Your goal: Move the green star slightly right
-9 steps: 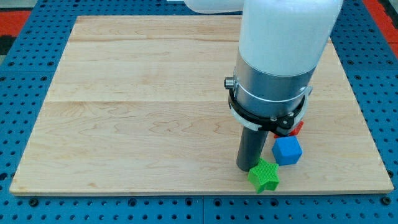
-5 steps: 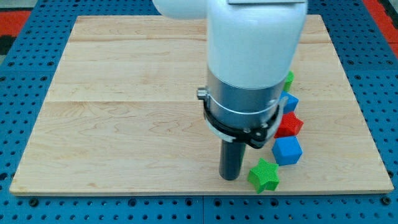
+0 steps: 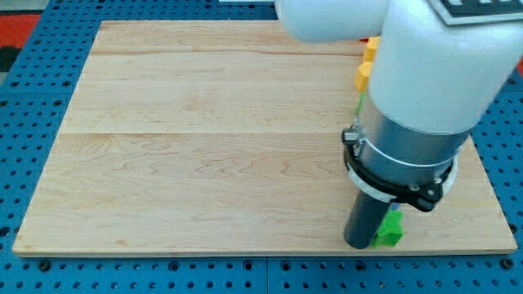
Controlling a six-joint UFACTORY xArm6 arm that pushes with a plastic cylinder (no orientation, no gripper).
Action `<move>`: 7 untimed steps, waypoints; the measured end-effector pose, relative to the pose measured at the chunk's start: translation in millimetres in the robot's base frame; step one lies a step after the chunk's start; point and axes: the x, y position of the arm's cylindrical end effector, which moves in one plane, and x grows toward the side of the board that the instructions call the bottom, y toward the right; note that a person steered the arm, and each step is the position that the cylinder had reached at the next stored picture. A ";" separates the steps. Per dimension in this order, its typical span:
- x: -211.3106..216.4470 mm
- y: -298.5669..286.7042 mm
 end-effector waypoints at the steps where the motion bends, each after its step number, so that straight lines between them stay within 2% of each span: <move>1: 0.0 15.6; 4: 15.8 14.1; 7: 15.1 46.6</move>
